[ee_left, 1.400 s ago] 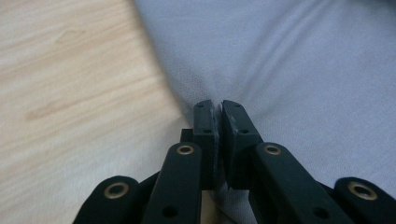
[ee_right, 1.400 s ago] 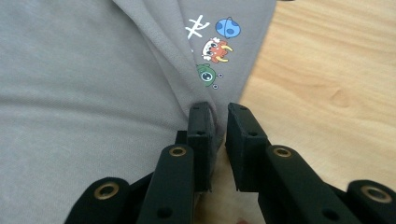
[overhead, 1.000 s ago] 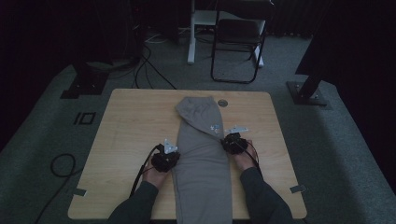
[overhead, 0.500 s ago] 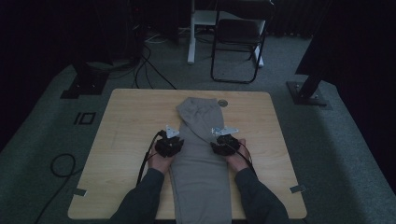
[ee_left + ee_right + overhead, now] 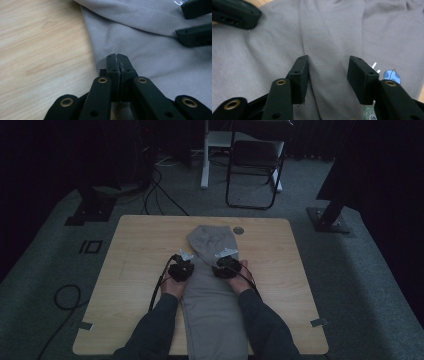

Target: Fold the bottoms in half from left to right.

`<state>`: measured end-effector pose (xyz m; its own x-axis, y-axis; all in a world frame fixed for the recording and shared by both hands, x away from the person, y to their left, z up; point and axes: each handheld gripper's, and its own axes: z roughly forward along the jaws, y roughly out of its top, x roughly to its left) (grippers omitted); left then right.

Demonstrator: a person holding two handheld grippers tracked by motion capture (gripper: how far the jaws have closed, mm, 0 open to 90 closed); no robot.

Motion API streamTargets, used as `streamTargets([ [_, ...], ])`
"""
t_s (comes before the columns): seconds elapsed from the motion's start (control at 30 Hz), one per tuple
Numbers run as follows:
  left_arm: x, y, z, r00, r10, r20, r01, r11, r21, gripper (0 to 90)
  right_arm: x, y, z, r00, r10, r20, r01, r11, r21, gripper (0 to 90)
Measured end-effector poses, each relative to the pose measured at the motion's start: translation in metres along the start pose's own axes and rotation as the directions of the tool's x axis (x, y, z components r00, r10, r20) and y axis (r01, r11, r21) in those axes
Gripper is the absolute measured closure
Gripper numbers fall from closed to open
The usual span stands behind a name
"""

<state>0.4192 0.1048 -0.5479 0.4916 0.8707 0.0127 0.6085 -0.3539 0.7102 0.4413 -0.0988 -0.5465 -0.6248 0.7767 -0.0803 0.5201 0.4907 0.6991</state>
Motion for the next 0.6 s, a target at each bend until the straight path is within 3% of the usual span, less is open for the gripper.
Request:
streamTargets([
  [0.17, -0.008, -0.014, -0.014, 0.9989, 0.024, 0.041, -0.024, 0.9997, 0.004, 89.6, 0.002, -0.008, -0.008, 0.9986, 0.021, -0.048, -0.021, 1.000, 0.005, 63.0],
  [0.4, -0.018, -0.036, -0.037, 0.9943, 0.054, 0.092, -0.054, 0.9985, 0.002, 89.6, 0.016, -0.023, -0.027, 0.9967, -0.007, -0.080, 0.009, 1.000, 0.022, 68.1],
  [0.5, -0.019, -0.043, -0.041, 0.9943, 0.052, 0.094, -0.051, 0.9986, -0.012, 89.6, 0.024, -0.024, -0.032, 0.9953, -0.029, -0.093, 0.033, 0.999, 0.038, 67.1],
  [0.6, -0.017, -0.043, -0.041, 0.9941, 0.048, 0.097, -0.047, 0.9988, -0.014, 89.6, 0.031, -0.018, -0.027, 0.9949, -0.054, -0.085, 0.057, 0.998, 0.028, 57.0],
])
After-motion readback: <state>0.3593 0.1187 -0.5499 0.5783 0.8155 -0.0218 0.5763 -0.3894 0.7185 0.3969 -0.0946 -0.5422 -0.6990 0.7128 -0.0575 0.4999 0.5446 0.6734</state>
